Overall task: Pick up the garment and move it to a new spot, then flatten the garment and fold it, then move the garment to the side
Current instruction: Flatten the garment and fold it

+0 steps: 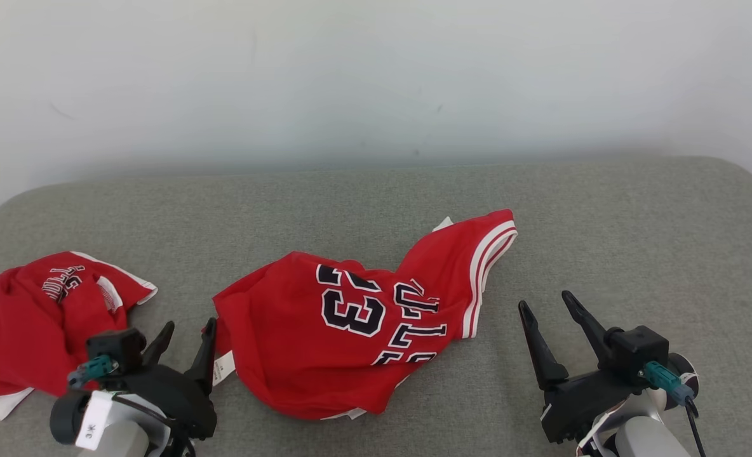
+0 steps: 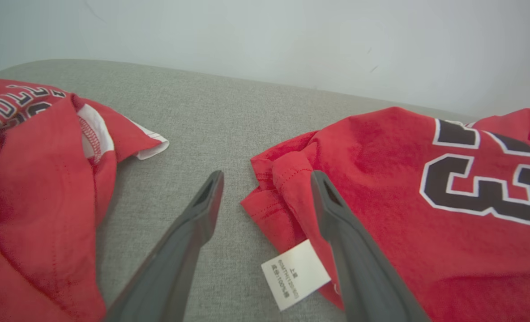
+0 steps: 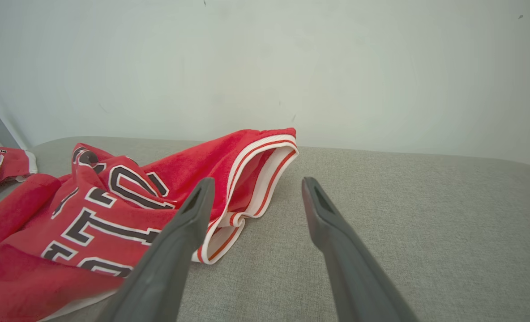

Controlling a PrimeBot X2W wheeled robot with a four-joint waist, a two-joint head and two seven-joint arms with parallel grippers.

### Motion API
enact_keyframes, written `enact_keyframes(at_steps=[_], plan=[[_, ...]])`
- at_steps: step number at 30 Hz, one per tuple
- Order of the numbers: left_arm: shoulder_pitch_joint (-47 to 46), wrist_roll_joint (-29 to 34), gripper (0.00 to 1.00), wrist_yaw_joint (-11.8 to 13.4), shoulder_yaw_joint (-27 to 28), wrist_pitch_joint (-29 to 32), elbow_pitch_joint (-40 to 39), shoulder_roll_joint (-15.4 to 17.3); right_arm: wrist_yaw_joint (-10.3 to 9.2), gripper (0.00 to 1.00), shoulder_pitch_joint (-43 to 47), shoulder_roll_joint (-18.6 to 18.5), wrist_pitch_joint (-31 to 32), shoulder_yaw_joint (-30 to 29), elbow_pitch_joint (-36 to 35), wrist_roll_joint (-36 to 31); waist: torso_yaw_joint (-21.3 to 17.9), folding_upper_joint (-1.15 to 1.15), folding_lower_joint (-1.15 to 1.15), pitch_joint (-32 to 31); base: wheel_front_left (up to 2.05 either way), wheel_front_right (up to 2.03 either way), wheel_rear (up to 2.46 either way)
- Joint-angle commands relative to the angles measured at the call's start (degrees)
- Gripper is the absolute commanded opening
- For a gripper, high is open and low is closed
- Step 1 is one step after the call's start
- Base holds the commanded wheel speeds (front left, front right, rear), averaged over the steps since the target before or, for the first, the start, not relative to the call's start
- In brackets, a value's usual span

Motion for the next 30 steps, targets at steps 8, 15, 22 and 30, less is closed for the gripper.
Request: enact_keyframes(at_steps=[8, 15, 22, 30], plan=[[-1.2, -2.6, 1.0, -2.4, 1.0, 0.8, 6.0, -0.3, -0.01, 1.0, -1.5, -0.3, 0.0, -0.1, 0.2, -0.1, -2.1, 0.01, -0.01, 0.8, 0.0, 0.0, 0.0], [-2.8, -4.5, 1.0, -3.9, 1.8, 0.9, 11.2, -1.3, 0.0, 1.0, -1.8, -0.3, 0.0, -0.1, 0.1, -0.5, -4.3, 0.01, -0.01, 1.5, 0.0, 0.0, 0.0], [-4.3, -5.8, 1.0, -5.0, 1.9, 0.6, 15.7, -1.8, 0.0, 1.0, -2.5, -0.3, 0.0, -0.2, -0.1, -0.9, -5.8, 0.01, -0.01, 2.1, 0.0, 0.0, 0.0], [-4.8, -7.0, 0.23, -5.7, 1.7, 0.3, 18.3, -2.7, 0.0, 1.0, -2.7, -0.3, 0.0, -0.5, -0.1, -1.4, -6.1, 0.01, -0.01, 2.2, 0.0, 0.0, 0.0]])
